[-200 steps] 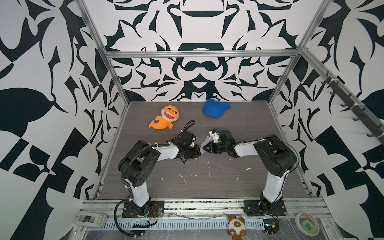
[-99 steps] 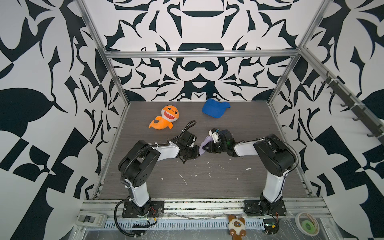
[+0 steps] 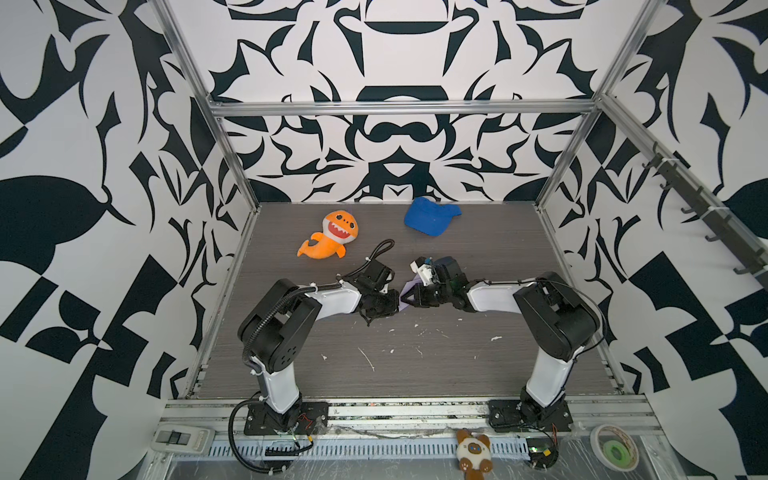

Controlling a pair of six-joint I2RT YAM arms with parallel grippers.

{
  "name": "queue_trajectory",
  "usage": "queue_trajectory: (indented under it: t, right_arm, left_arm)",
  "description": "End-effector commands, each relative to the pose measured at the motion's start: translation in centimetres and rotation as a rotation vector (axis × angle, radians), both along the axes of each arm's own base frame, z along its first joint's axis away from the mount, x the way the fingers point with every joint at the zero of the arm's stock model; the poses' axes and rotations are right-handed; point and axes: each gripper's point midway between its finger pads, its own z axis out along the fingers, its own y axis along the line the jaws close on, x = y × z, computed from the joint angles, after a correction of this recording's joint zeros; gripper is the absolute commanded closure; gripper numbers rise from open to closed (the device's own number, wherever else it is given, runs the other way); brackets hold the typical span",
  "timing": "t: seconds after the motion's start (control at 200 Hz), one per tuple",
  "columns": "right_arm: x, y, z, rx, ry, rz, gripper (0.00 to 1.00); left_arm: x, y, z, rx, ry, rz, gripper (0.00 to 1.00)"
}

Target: Fold a paper plane with a square sheet of paper (pick it up from the middle)

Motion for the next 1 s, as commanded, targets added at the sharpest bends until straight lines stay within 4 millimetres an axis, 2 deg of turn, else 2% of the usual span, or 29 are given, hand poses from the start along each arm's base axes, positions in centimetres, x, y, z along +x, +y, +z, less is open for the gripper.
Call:
queue_trajectory:
  t: [0.0,0.12,0.365,0.67,0.835,0.995]
  right_arm:
    - [0.5,1.0,0.6,0.023,0.000,0.021,0.91]
    - [0.6,0.6,-0.4,-0.008,0.019,0.004,0.93]
    - [0.9,-1.3,-2.3,-0.049,0.045,-0.032,0.93]
    - [2.4,-4.9,-4.1,-0.053,0.078,-0.080,0.94]
    - [3.4,-7.0,-4.3,-0.041,0.086,-0.122,0.94]
    - [4.6,-8.1,-3.7,-0.035,0.073,-0.141,0.94]
  left_arm:
    - [-1.9,2.9,-3.4,0.150,0.102,0.028,1.00]
    - [-2.0,2.9,-3.5,0.156,0.109,0.028,1.00]
    - [-2.3,3.3,-3.7,0.173,0.122,0.034,1.00]
    - [-2.5,3.8,-4.0,0.198,0.133,0.039,1.00]
    - [-2.7,3.9,-4.1,0.206,0.142,0.038,1.00]
    - [-2.8,4.1,-4.3,0.217,0.146,0.039,1.00]
